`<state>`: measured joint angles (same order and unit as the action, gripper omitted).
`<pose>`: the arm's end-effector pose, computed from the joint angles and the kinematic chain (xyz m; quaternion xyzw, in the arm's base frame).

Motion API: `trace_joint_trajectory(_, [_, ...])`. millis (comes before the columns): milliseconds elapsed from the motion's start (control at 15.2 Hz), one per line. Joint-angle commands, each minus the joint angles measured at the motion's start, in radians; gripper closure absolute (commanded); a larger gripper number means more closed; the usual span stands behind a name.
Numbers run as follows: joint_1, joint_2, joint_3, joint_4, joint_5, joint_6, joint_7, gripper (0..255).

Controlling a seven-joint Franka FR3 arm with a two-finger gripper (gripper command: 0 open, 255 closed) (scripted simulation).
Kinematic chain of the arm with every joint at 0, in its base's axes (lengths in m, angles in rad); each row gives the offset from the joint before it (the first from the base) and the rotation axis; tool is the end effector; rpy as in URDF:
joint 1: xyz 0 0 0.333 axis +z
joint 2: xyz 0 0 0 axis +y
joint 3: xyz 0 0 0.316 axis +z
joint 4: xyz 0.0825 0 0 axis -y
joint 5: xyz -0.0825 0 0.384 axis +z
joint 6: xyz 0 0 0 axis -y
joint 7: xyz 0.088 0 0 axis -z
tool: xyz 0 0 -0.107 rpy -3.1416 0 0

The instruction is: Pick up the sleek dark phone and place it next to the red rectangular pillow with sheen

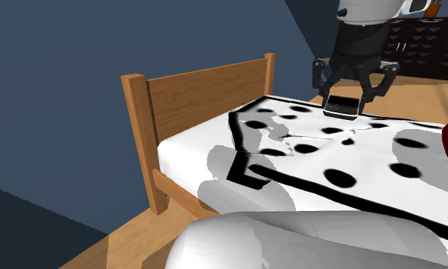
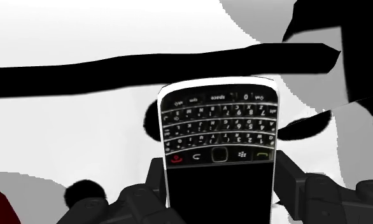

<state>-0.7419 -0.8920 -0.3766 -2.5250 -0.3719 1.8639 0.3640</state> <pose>0.0956 -0.3124 0.5466 0.7898 -0.6039 0.0835 0.0667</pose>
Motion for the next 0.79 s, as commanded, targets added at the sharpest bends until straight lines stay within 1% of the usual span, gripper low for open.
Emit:
trace_joint_trajectory(0, [-0.024, -0.027, -0.037, 0.0, -0.025, -0.018, -0.048, 255])
trace_joint_trajectory(396, [-0.088, -0.078, -0.159, 0.025, -0.104, -0.054, -0.194, 255])
trace_joint_trajectory(726, [-0.124, -0.087, -0.268, 0.077, -0.165, -0.074, -0.318, 255])
